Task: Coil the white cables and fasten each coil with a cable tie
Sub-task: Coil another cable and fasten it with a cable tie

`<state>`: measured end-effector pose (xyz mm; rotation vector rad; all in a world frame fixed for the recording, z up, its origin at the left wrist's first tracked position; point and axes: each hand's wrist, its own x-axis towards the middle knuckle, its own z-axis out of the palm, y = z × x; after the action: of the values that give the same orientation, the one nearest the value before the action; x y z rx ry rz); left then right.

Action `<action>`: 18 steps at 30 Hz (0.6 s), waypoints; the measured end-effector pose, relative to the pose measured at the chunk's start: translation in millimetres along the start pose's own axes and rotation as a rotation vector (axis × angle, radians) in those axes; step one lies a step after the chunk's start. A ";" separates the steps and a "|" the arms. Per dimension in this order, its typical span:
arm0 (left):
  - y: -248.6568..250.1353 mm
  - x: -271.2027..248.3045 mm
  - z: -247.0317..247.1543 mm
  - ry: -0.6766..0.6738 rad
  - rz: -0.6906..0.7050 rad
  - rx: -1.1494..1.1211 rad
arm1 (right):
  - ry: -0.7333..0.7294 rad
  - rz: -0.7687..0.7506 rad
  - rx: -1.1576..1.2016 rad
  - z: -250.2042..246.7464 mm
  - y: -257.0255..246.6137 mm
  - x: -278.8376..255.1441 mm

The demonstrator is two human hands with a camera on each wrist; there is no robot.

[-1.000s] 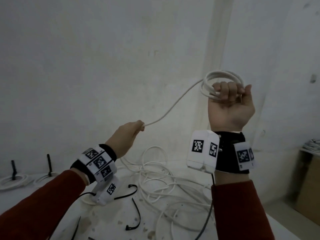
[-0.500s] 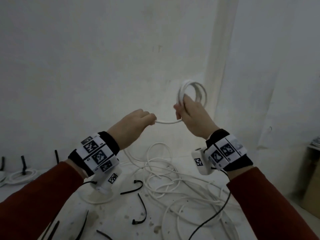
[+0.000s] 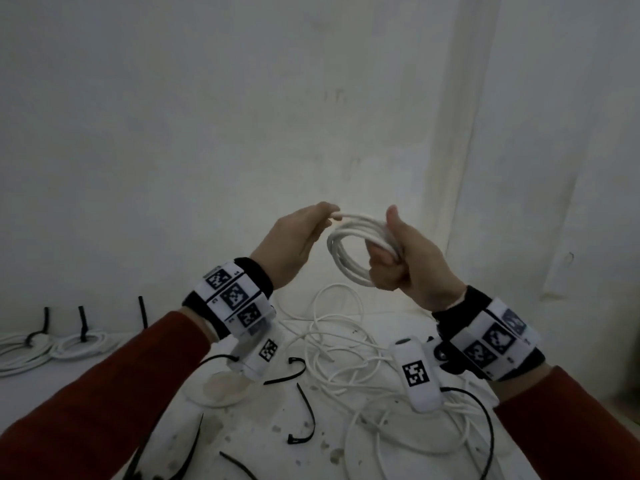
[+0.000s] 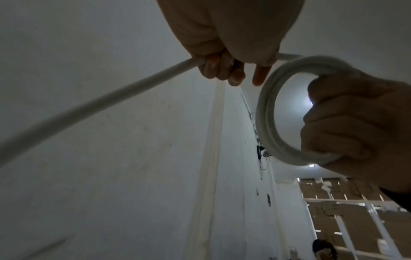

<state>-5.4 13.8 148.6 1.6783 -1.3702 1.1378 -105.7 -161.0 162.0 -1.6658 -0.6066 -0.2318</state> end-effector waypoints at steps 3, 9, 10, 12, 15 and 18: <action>-6.4 -12.1 9.0 0.019 -0.226 -0.063 | 0.039 -0.079 0.271 -2.5 -15.1 -0.3; -29.1 -58.5 24.5 -0.192 -0.468 -0.069 | 0.157 -0.230 0.443 -11.5 -38.8 -0.2; -32.1 -64.1 24.3 -0.221 -0.502 -0.053 | 0.167 -0.235 0.455 -11.5 -38.5 0.4; -35.9 -67.6 22.7 -0.205 -0.580 -0.077 | 0.183 -0.235 0.478 -9.4 -35.7 0.8; -32.9 -57.2 14.5 -0.015 -0.721 -0.276 | 0.200 -0.236 0.514 -6.5 -30.1 0.1; -28.0 -35.2 -4.8 0.204 -0.734 -0.336 | 0.215 -0.245 0.525 -6.4 -26.3 0.3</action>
<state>18.6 37.5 118.6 1.5582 -0.6644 0.5891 -117.7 -165.1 185.9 -1.0454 -0.6422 -0.3867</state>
